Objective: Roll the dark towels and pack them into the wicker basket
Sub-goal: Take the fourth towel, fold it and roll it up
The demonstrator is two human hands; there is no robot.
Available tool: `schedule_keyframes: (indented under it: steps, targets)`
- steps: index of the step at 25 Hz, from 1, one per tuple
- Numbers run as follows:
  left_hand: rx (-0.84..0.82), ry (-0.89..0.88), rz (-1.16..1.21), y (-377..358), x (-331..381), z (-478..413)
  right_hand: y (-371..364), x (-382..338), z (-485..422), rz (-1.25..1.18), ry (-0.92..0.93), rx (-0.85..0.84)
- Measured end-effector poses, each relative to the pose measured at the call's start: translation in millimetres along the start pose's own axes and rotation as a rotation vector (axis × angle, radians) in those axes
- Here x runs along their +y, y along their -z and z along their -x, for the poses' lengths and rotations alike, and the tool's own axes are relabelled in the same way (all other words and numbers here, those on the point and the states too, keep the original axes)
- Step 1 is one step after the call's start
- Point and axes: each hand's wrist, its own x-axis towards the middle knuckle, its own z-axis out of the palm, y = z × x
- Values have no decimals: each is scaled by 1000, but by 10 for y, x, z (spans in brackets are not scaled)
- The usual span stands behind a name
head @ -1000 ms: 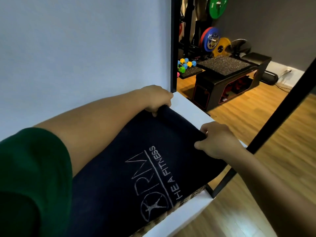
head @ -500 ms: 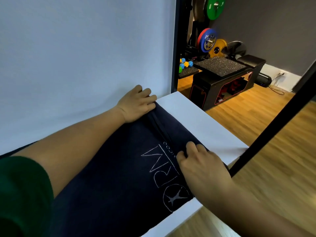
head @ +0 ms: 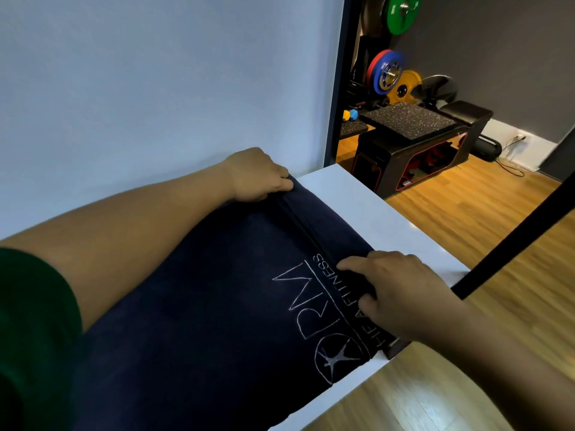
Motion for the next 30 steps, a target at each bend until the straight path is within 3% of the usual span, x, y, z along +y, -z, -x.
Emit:
schedule_keyframes:
  steps: [5,7,10,12,14,17,19,22,25,30]
  targets:
    - [77,276,287,-151,375,-105,-115,-157,70,362,71,12]
    - [36,347,518,-229,384,-20,-64,-183,150,228,91,-20]
    - [-63,352,850,-218,181,108,104,-56,40,-83,-101,-67]
    - [-97,396,785,-156,163,61,98,52,-99,-321,-250,-46]
    - [-90,417,559,-30,279,-74,26,150,-234,-443,-343,-37]
    - [53,287,284,224,400,-215,55,232,-372,-585,-484,-116]
    - [138,89,130,253,391,-330,100,255,-418,-493,-526,-116]
    - [105,-108,122,225,329,-466,110,227,-397,-214,-519,-69]
    - [61,-96,180,227,247,-449,134,168,-347,-229,-513,-88]
    - [148,-9,213,35,297,-179,32,-229,-280,149,-272,109]
